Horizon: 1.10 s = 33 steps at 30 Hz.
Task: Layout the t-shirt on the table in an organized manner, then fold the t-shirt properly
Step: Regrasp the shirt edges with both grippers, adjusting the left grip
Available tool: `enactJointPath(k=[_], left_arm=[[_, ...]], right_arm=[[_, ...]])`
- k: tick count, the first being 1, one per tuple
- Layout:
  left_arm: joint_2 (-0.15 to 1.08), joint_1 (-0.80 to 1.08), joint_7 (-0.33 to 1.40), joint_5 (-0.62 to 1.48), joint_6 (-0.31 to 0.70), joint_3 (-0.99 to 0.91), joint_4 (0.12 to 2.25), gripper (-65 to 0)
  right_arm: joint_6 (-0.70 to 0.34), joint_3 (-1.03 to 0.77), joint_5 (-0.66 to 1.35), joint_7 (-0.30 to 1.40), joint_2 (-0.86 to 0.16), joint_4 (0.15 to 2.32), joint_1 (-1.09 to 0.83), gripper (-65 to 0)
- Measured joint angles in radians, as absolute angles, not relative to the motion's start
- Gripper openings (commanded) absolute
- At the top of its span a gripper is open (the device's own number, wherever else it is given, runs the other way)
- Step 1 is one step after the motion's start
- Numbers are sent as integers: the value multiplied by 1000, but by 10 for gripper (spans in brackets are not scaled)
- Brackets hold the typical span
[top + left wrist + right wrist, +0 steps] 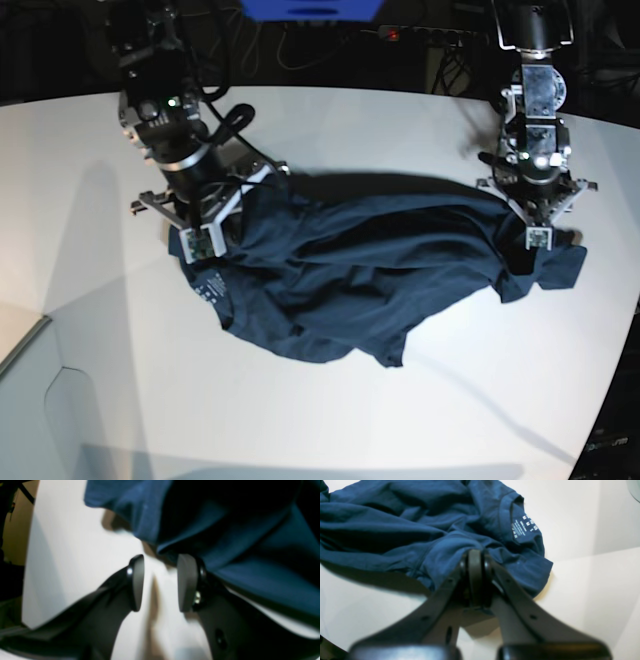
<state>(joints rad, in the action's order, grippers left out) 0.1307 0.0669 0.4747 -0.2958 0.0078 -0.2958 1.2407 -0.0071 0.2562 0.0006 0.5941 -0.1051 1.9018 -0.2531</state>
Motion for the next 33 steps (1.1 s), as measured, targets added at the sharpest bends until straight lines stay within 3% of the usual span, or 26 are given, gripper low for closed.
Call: enactJointPath(k=[2, 4, 5, 10, 18, 24, 27, 33], left_arm=[[140, 69, 447, -298, 8, -268, 1230, -513], [144, 75, 399, -299, 7, -258, 1228, -628], [142, 75, 390, -300, 7, -258, 1229, -650], [138, 107, 416, -300, 6, -260, 1296, -650], [136, 226, 408, -300, 5, -267, 1620, -650], [113, 248, 405, -303, 8, -331, 1622, -648], [113, 256, 411, -306, 11, -332, 1594, -582], [113, 266, 411, -310, 10, -335, 1590, -239]], right_arm=[[-7, 256, 1, 593, -105, 1902, -253, -650], [-7, 256, 1, 595, -105, 1902, -253, -650], [-7, 256, 1, 594, -105, 1901, -252, -650], [-7, 250, 1, 594, -105, 1900, -250, -650], [-7, 250, 1, 590, -110, 1900, -250, -650], [-7, 250, 1, 590, -110, 1900, -250, -650], [-7, 252, 1, 590, -110, 1900, -250, -650], [-7, 252, 1, 590, -107, 1900, -249, -650]])
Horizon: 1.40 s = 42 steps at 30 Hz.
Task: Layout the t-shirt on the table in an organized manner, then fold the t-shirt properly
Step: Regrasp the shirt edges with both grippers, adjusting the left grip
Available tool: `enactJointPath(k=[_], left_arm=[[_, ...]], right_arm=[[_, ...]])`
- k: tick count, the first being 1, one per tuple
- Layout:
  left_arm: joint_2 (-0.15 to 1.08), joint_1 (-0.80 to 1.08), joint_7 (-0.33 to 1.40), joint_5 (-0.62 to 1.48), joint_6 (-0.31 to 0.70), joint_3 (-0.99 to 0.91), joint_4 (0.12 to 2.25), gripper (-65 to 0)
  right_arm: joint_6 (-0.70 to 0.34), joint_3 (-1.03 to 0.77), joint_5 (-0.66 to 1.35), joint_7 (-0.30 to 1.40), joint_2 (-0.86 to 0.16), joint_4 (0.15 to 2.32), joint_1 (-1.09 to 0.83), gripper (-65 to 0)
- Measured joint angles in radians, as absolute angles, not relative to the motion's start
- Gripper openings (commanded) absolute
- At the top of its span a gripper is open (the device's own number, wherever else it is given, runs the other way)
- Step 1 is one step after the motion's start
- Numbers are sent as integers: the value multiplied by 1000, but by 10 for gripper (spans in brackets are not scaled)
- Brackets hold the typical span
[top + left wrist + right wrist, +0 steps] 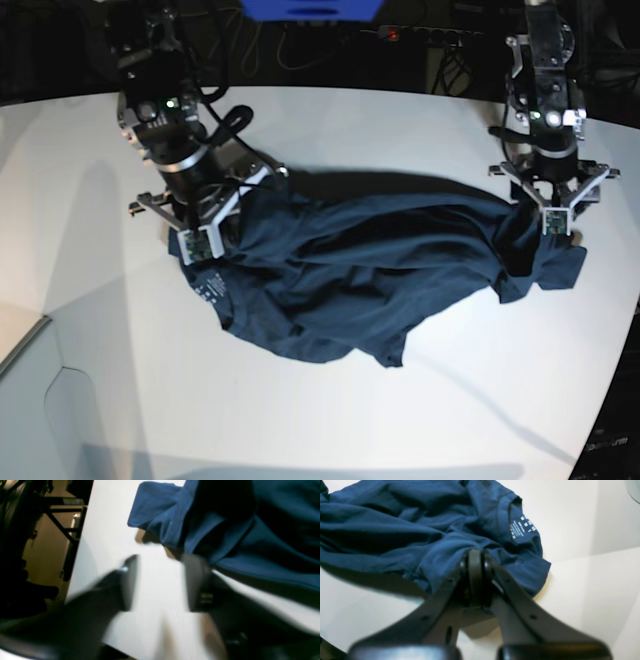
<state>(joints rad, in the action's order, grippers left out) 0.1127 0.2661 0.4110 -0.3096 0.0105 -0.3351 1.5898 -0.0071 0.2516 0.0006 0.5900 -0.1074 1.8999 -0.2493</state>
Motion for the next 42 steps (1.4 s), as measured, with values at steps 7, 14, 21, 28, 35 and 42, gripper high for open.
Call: enactJointPath(k=[7, 14, 21, 28, 35, 42], left_arm=[[110, 191, 405, -307, 8, -331, 1398, -219], [110, 124, 398, -302, 8, -331, 1309, -219], [110, 59, 376, -303, 4, -330, 1214, -220], [118, 52, 365, -306, -3, -241, 1197, -405], [113, 56, 384, -303, 6, -239, 1193, -641], [111, 156, 421, -300, 12, -250, 1396, -650]], right_arm=[[-7, 252, 1, 589, -107, 1900, -248, -650], [-7, 252, 1, 591, -108, 1900, -253, -650], [-7, 252, 1, 592, -107, 1900, -253, -650], [-7, 250, 1, 595, -108, 1900, -254, -650], [-7, 250, 1, 594, -107, 1900, -253, -650], [-7, 250, 1, 595, -108, 1900, -252, -650]])
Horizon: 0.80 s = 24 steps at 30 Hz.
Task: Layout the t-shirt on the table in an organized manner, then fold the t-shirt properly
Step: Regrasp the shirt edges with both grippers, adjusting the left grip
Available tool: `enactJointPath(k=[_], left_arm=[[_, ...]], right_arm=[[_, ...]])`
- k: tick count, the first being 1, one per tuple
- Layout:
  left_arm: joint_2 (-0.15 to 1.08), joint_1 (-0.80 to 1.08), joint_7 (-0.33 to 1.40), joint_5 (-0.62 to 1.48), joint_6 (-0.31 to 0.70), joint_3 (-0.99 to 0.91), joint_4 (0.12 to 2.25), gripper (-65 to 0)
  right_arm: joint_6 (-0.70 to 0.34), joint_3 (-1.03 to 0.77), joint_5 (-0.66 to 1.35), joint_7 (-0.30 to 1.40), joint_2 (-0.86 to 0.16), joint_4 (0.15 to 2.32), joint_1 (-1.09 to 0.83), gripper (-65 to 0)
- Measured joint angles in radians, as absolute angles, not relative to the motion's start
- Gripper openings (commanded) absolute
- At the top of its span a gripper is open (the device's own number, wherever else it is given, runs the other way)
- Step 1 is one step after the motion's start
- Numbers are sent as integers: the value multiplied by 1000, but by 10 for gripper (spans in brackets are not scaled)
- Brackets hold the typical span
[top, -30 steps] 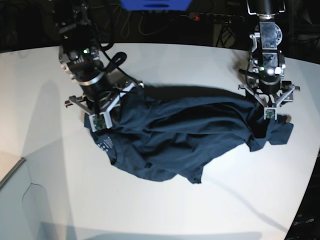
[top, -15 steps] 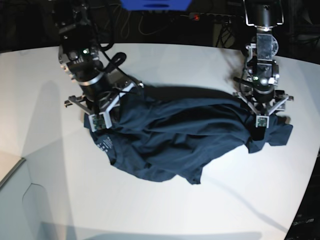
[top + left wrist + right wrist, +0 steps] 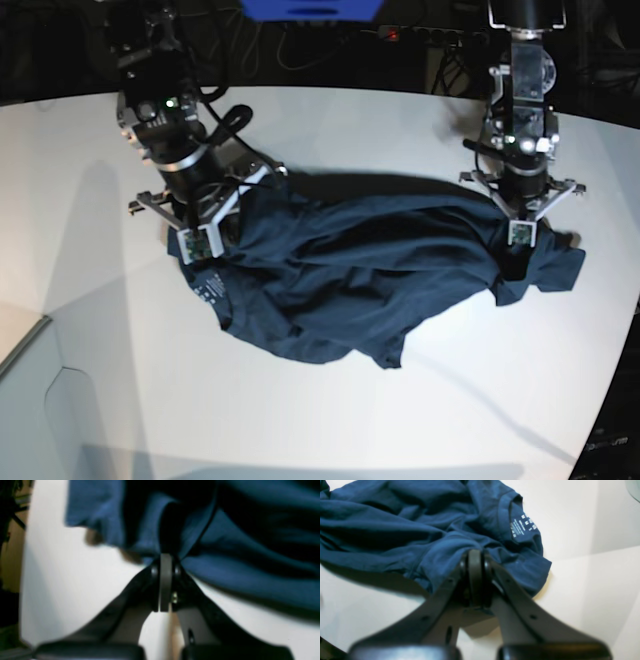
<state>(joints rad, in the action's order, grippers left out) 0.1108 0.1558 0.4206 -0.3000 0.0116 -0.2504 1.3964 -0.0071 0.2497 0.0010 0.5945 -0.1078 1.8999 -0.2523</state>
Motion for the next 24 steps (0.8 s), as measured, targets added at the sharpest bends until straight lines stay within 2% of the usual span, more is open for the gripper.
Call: enactJointPath(k=[6, 14, 16, 18, 22, 23, 24], left_arm=[[74, 192, 403, -299, 16, -332, 1591, -650], [81, 240, 414, -300, 13, -344, 1604, -646], [83, 233, 391, -303, 12, -344, 1571, -597], [78, 230, 409, -302, 15, -346, 1531, -512], [75, 239, 414, -299, 15, -345, 1507, -276], [75, 237, 411, -304, 14, -345, 1501, -230], [75, 231, 402, -303, 15, -345, 1489, -211]], right_arm=[[-7, 253, 1, 591, -107, 1900, -248, -650], [-7, 253, 1, 591, -107, 1900, -253, -650], [-7, 253, 1, 590, -107, 1900, -253, -650], [-7, 253, 1, 591, -107, 1900, -253, -650], [-7, 253, 1, 591, -107, 1900, -254, -650], [-7, 253, 1, 595, -107, 1900, -255, -650], [-7, 253, 1, 595, -107, 1900, -255, -650]])
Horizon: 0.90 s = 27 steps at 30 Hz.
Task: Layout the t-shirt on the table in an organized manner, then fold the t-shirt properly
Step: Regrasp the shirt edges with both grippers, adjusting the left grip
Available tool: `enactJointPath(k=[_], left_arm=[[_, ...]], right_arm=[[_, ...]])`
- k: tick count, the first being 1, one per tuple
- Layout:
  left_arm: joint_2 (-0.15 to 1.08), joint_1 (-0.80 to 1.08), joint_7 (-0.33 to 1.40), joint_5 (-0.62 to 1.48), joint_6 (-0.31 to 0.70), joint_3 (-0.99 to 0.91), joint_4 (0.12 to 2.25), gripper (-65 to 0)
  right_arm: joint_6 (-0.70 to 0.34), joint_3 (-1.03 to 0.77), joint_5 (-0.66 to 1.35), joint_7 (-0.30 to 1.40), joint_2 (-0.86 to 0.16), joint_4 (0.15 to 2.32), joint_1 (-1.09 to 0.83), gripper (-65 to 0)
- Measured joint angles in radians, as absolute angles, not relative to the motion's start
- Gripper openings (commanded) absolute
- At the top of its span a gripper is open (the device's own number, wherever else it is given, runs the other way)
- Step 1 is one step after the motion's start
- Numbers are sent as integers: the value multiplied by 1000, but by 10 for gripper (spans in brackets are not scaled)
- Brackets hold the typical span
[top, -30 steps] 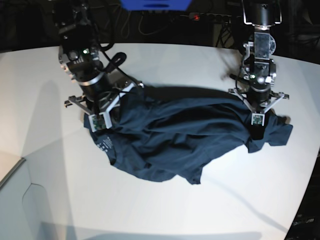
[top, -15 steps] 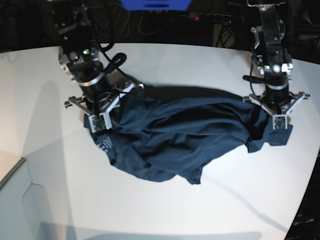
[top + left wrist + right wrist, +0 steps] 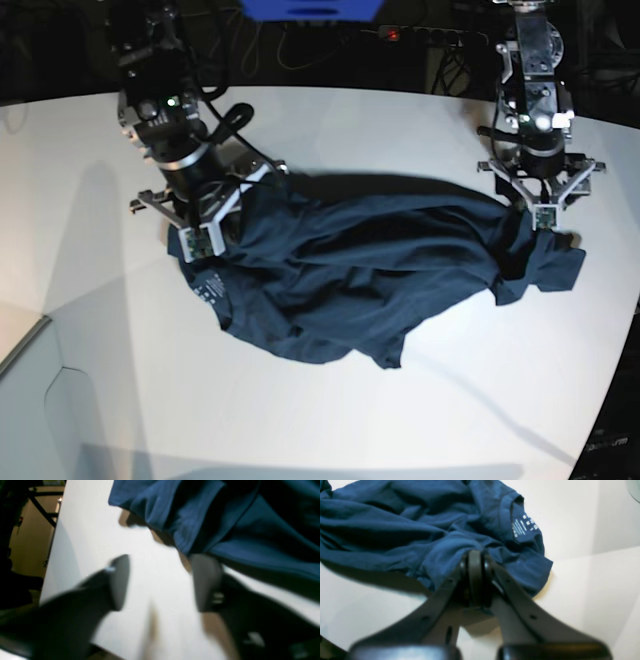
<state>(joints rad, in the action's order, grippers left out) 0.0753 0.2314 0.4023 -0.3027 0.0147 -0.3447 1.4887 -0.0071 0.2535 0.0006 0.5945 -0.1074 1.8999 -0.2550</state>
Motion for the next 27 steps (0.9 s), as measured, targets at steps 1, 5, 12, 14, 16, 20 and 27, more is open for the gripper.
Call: enactJointPath(k=[1, 5, 12, 14, 16, 20, 27], left_arm=[[75, 227, 400, -303, 15, -344, 1477, -211], [75, 195, 403, -304, 16, -349, 1419, -211], [80, 116, 397, -302, 15, -345, 1329, -211], [75, 107, 396, -302, 15, -345, 1320, -212], [75, 100, 402, -302, 15, -344, 1316, -214], [80, 87, 389, -303, 7, -315, 1302, -314], [72, 86, 396, -303, 15, -292, 1268, -639]], right_arm=[[-7, 253, 1, 594, -107, 1900, -255, -650], [-7, 253, 1, 587, -107, 1900, -271, -650], [-7, 253, 1, 591, -107, 1900, -275, -650], [-7, 250, 1, 592, -107, 1900, -276, -650], [-7, 248, 1, 587, -107, 1900, -282, -650], [-7, 248, 1, 590, -107, 1900, -293, -650], [-7, 248, 1, 597, -109, 1900, -294, -650]])
